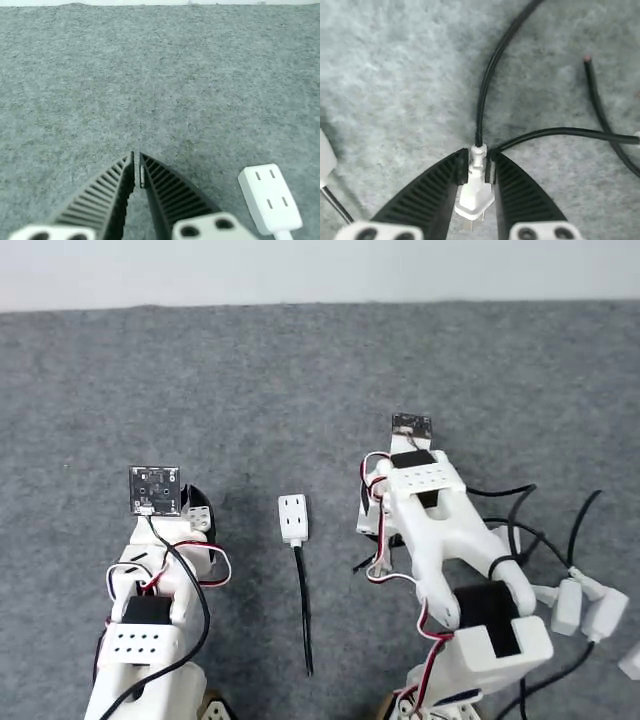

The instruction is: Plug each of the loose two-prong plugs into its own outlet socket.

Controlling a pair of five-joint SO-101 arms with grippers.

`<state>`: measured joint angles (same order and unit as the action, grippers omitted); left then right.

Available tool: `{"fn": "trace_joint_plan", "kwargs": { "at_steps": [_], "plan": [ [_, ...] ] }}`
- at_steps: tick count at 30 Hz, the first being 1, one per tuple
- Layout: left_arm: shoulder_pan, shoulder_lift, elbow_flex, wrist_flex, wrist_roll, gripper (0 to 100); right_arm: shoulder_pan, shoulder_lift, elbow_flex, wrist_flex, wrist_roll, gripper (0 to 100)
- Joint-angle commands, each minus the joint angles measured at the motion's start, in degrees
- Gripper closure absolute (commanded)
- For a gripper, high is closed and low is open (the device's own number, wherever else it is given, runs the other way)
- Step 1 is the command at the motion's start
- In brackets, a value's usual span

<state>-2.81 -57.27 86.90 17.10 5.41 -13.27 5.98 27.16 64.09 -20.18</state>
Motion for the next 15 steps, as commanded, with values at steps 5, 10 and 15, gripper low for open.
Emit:
{"fn": "trace_joint_plan", "kwargs": {
  "at_steps": [5, 10, 15],
  "plan": [
    [-0.35, -0.88, -0.57, -2.02, 0.53, 99, 1.45, 3.38, -3.69, -0.40, 1.32, 92.9],
    [-0.35, -0.88, -0.57, -1.93, 0.53, 99, 0.48, 7.96, -7.82, 1.45, 1.93, 93.0],
    [-0.35, -0.97, -0.57, -1.93, 0.53, 99, 0.48, 9.01, -10.29, 2.42, 7.03, 92.5]
  ]
}}
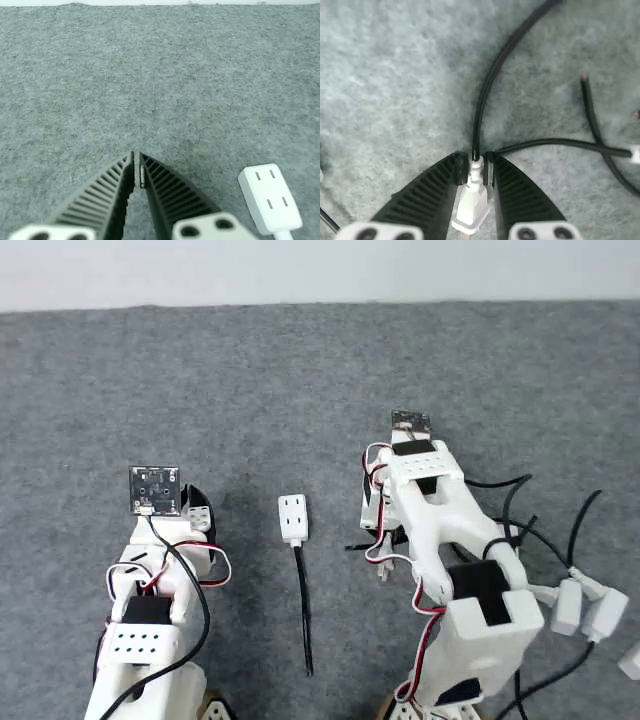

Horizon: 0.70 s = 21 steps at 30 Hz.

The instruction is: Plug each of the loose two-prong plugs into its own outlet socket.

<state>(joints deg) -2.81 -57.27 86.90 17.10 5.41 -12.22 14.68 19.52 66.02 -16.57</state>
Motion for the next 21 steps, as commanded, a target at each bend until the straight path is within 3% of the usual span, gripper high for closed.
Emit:
{"fn": "trace_joint_plan", "kwargs": {
  "at_steps": [1, 9, 16, 21],
  "plan": [
    [-0.35, -0.97, -0.57, -1.85, 0.53, 99, -0.57, -0.48, -3.34, 0.84, 4.57, 92.5],
    [-0.35, -1.05, -0.57, -1.85, 0.44, 99, -0.13, -7.08, -4.57, 5.41, 7.38, 84.8],
    [-0.35, -0.88, -0.57, -2.02, 0.44, 99, 0.04, -7.25, -1.85, 4.79, 7.03, 96.8],
    [-0.35, -0.79, -0.57, -2.02, 0.44, 99, 0.04, -7.16, 0.09, 3.30, 6.95, 95.0]
  ]
}}
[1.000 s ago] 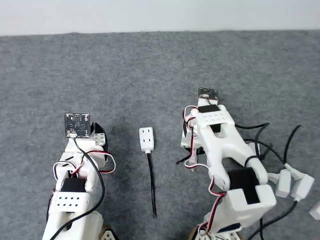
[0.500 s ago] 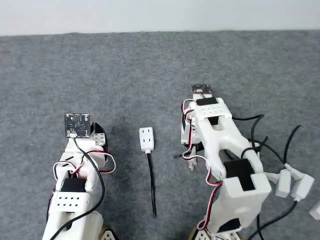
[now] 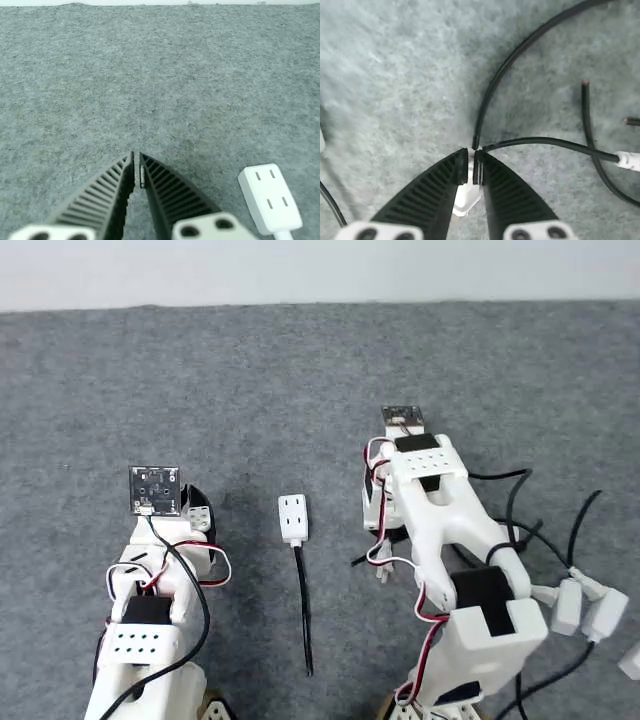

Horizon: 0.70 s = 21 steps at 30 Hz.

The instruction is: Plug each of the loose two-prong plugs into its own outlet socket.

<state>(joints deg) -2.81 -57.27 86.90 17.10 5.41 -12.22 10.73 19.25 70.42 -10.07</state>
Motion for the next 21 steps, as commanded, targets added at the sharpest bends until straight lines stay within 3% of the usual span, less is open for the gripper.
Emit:
{"fn": "trace_joint_plan", "kwargs": {
  "at_steps": [1, 21],
  "plan": [
    [-0.35, -0.79, -0.57, -2.02, 0.44, 99, 0.04, -3.21, 0.70, -1.63, 0.44, 95.0],
    [-0.35, -0.97, -0.57, -1.93, 0.44, 99, -0.48, -3.12, 4.84, -4.62, 1.05, 93.3]
  ]
}}
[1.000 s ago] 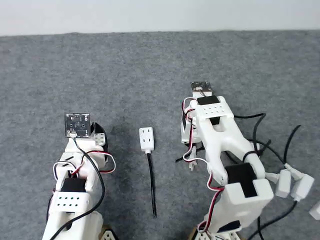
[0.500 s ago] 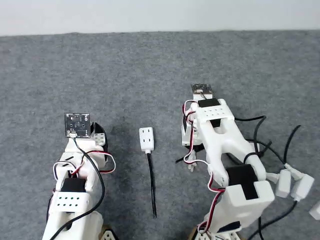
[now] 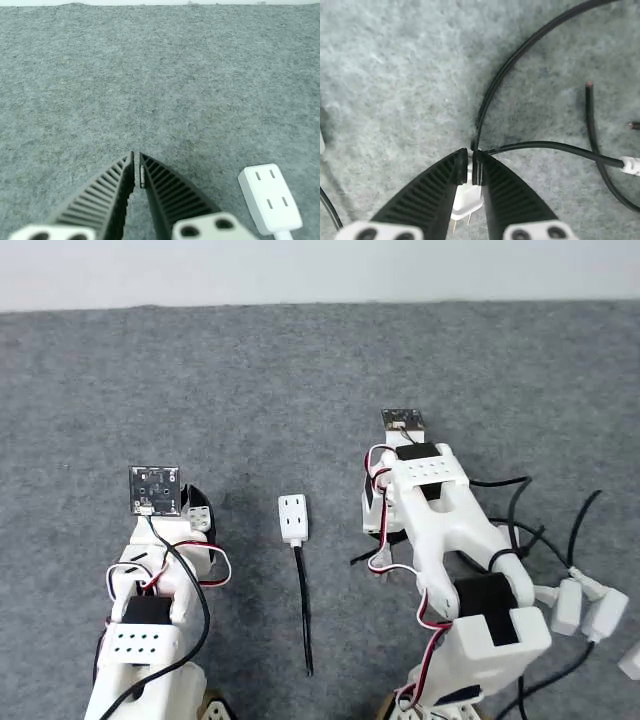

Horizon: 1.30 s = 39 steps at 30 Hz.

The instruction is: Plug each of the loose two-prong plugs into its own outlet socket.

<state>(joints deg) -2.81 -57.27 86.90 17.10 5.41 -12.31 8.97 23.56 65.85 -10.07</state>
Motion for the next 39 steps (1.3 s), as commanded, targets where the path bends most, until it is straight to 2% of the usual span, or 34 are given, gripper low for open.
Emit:
{"fn": "trace_joint_plan", "kwargs": {
  "at_steps": [1, 4, 10, 23, 25, 28, 32, 36, 39],
  "plan": [
    [-0.35, -0.97, -0.57, -1.93, 0.44, 99, -0.48, -1.36, 0.53, 0.22, 1.05, 91.5],
    [-0.35, -0.97, -0.57, -1.93, 0.44, 99, -1.98, -1.01, 1.05, 0.31, 1.05, 87.6],
    [-0.35, -0.97, -0.57, -1.93, 0.44, 99, -3.38, 2.33, -0.09, 0.22, 0.62, 94.3],
    [-0.35, -0.79, -0.57, -1.76, -0.62, 99, -2.95, 1.01, -1.32, 2.33, 1.05, 99.1],
    [-0.18, -0.70, -1.19, 0.70, -4.22, 99, -2.33, -2.07, -1.58, 3.12, 1.14, 99.1],
    [-0.09, 0.00, -6.11, 9.93, -8.79, 99, -2.07, -9.10, -0.79, 3.82, 4.84, 99.1],
    [-0.26, 9.23, -12.09, 13.27, -15.82, 99, -3.38, -20.62, 2.02, 4.88, 6.59, 99.1],
    [-0.97, 27.08, -23.96, 18.81, -18.37, 99, -5.85, -31.16, 5.10, 4.70, 7.30, 99.1],
    [-2.73, 41.05, -34.33, 24.26, -21.71, 99, -10.07, -38.02, 6.59, 4.70, 10.73, 99.1]
  ]
}}
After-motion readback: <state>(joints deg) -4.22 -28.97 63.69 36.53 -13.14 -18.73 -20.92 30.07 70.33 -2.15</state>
